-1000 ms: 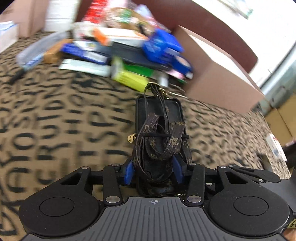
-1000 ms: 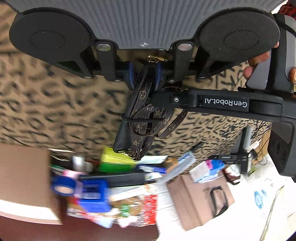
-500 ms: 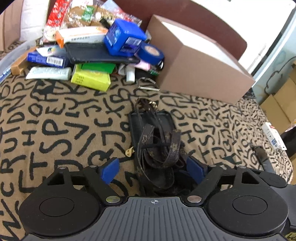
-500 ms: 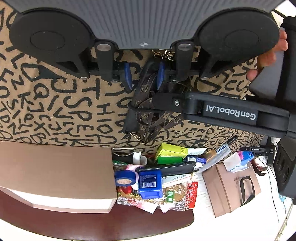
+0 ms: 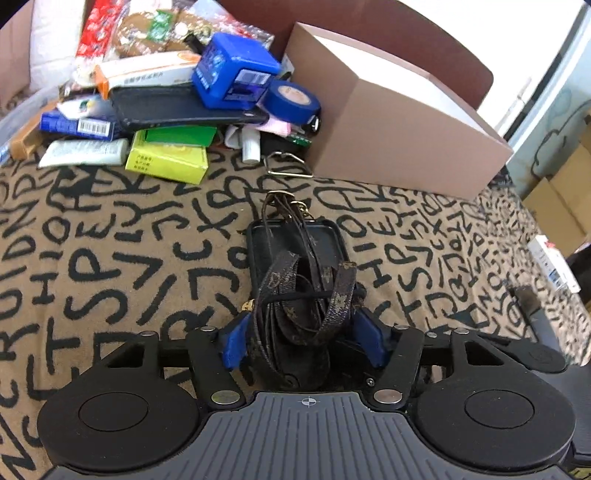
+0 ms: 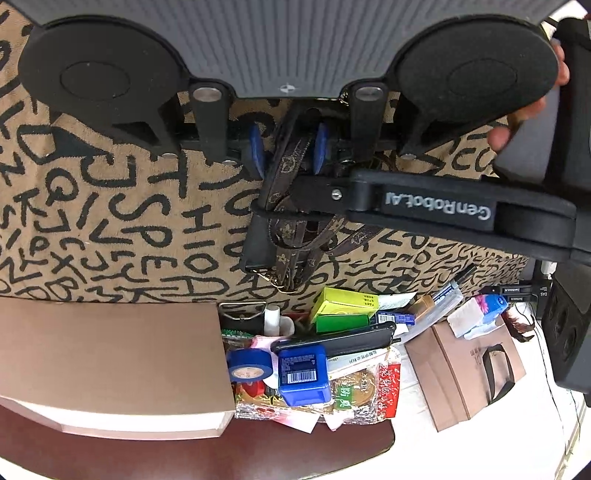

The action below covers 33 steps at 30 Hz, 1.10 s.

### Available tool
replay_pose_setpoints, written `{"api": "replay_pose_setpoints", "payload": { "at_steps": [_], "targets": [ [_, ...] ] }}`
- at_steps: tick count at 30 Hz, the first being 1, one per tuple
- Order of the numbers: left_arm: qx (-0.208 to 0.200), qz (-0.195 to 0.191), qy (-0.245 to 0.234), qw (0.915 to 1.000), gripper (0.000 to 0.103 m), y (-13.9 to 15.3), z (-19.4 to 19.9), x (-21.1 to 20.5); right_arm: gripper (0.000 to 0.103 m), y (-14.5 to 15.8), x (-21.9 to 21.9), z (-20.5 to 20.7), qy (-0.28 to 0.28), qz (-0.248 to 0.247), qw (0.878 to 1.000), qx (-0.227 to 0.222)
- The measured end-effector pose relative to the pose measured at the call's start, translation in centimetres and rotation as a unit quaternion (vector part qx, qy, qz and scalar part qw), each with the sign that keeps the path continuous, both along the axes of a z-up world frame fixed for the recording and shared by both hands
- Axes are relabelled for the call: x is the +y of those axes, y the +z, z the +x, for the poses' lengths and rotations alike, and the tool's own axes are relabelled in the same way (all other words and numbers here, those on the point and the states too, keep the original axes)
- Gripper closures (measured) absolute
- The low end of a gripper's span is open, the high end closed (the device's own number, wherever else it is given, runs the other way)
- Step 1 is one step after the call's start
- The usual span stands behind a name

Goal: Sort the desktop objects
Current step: 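Lift the phone case off the pile with both tools, then carry the phone case over the brown box and release it inside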

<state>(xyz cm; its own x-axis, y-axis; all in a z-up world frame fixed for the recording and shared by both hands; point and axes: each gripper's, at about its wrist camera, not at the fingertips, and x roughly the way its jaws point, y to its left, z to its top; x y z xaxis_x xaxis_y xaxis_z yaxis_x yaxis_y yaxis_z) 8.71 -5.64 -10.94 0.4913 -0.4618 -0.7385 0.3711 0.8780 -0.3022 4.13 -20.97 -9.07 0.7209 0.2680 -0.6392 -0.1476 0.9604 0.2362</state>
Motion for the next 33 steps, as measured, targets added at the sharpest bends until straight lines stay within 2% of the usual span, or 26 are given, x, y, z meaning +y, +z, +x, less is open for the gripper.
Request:
{"api": "replay_pose_setpoints", "payload": {
  "at_steps": [1,3,4,6,9,15,20,23,27,33],
  "targets": [
    [-0.003,0.008,0.0,1.0,0.033,0.1,-0.1,-0.2,0.07,-0.1,-0.1,0.0,0.0,0.001,1.0,-0.001],
    [-0.008,0.018,0.002,0.9998,0.045,0.4,-0.2,-0.6,0.072,0.0,-0.2,0.0,0.0,0.005,1.0,0.001],
    [-0.011,0.021,0.004,0.9997,0.047,0.7,-0.2,-0.7,0.074,0.1,-0.4,-0.1,-0.002,0.007,1.0,0.001],
    [-0.013,0.014,0.003,0.9998,0.047,1.4,-0.3,-0.9,0.075,0.5,-0.7,-0.4,-0.006,0.011,1.0,0.0],
    [-0.042,0.009,-0.004,0.9991,0.047,3.2,-0.7,-2.0,0.076,1.6,-1.5,-1.0,-0.016,0.013,1.0,-0.017],
    [-0.127,-0.017,-0.024,0.9914,0.047,9.3,0.5,-5.2,0.076,6.6,-3.9,-1.2,-0.038,-0.007,0.995,-0.093],
    [-0.183,-0.04,-0.041,0.9814,0.047,14.0,4.2,-9.3,0.076,11.3,-7.0,1.1,-0.055,-0.04,0.984,-0.162],
    [-0.203,-0.05,-0.049,0.9767,0.047,15.5,7.1,-12.5,0.076,13.5,-9.2,3.4,-0.067,-0.064,0.978,-0.189],
    [-0.183,-0.057,-0.06,0.9796,0.047,15.4,11.5,-16.7,0.076,14.7,-12.3,7.3,-0.083,-0.103,0.975,-0.179],
    [-0.126,-0.052,-0.077,0.9876,0.047,12.4,16.9,-21.7,0.076,13.0,-16.6,12.3,-0.092,-0.123,0.98,-0.124]
  ]
}}
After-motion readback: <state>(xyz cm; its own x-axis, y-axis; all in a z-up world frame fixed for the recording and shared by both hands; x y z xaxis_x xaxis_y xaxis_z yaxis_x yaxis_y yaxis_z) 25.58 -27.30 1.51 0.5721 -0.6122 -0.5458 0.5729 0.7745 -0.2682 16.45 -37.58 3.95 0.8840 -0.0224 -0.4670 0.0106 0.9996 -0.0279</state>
